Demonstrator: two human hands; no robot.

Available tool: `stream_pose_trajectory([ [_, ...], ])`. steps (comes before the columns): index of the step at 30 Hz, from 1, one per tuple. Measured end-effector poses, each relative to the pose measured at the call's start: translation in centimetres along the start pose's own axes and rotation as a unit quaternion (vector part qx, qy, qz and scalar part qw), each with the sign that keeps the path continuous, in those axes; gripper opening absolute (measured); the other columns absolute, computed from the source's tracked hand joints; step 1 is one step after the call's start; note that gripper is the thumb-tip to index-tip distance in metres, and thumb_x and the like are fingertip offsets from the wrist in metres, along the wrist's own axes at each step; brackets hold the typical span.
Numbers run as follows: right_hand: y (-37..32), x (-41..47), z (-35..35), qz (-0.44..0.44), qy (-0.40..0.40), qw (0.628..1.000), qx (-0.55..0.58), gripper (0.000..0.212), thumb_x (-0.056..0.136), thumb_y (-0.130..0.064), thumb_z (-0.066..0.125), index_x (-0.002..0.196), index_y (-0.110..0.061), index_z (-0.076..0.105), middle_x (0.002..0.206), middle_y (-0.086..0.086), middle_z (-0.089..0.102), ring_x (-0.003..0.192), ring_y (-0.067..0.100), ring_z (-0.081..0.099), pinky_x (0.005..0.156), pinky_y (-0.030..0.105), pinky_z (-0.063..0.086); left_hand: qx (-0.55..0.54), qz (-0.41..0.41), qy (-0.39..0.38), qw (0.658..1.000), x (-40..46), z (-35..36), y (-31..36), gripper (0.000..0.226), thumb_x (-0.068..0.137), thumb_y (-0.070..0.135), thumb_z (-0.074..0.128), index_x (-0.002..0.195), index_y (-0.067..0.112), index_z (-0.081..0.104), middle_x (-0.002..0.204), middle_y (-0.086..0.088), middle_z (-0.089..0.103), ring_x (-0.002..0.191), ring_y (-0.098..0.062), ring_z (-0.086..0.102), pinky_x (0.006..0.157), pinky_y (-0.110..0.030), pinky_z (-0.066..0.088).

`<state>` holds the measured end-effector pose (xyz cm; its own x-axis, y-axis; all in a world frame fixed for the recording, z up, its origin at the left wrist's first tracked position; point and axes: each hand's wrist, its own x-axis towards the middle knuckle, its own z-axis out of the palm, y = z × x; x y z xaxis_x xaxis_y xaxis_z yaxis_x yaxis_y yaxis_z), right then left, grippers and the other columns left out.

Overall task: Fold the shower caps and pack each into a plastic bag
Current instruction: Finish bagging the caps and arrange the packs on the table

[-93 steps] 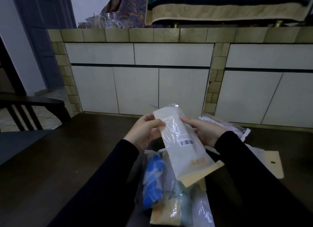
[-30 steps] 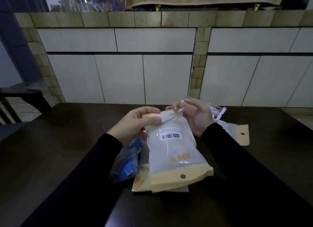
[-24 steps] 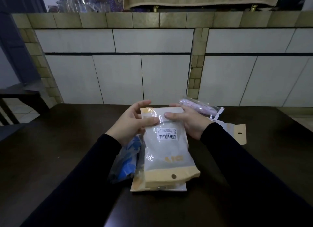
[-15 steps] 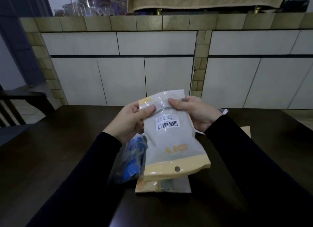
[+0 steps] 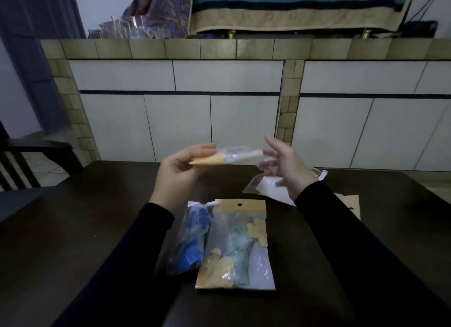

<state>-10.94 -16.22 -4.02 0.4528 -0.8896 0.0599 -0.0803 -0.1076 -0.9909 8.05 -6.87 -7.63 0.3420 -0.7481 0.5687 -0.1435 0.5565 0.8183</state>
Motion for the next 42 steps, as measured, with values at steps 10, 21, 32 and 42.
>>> stream_pose_trajectory([
  [10,4.2,1.2,0.9,0.022,-0.033,0.998,0.043,0.017,0.083,-0.010,0.072,0.099,-0.005,0.071,0.095,0.012,0.074,0.085,0.024,0.071,0.078,0.033,0.058,-0.110,-0.244,0.017,0.963,-0.7,1.2,-1.8,0.033,0.084,-0.004,0.047,0.106,0.015,0.063,0.105,-0.009,0.066,0.082,-0.023,0.064,0.063,-0.034,0.048],
  [21,3.3,-2.5,4.8,-0.079,-0.008,0.967,-0.244,0.048,0.091,-0.054,0.052,0.074,-0.012,0.069,0.070,0.001,0.068,0.072,0.015,0.063,0.076,0.029,0.048,-0.026,-0.303,0.132,0.943,-1.6,-2.9,-0.6,0.041,0.084,-0.013,0.053,0.114,0.014,0.060,0.111,-0.009,0.064,0.092,-0.025,0.066,0.077,-0.039,0.056],
  [32,4.6,-6.9,7.4,0.049,-0.156,0.827,-0.538,0.100,0.063,-0.088,0.049,0.146,-0.036,0.030,0.154,0.004,0.025,0.141,0.032,0.018,0.111,0.053,0.022,0.357,-0.392,0.039,0.847,-5.4,-6.6,-0.2,0.058,0.068,0.063,0.069,0.111,0.026,0.055,0.120,-0.002,0.055,0.107,-0.020,0.055,0.091,-0.037,0.048],
  [42,6.0,-4.1,8.2,0.030,-0.115,0.847,-0.518,0.100,0.064,-0.089,0.046,0.146,-0.033,0.032,0.153,0.005,0.025,0.142,0.030,0.015,0.111,0.054,0.019,0.481,-0.367,0.003,0.796,-4.6,-6.1,-1.5,0.068,0.083,0.064,0.047,0.140,0.027,0.046,0.139,-0.001,0.051,0.131,-0.027,0.037,0.108,-0.042,0.033],
])
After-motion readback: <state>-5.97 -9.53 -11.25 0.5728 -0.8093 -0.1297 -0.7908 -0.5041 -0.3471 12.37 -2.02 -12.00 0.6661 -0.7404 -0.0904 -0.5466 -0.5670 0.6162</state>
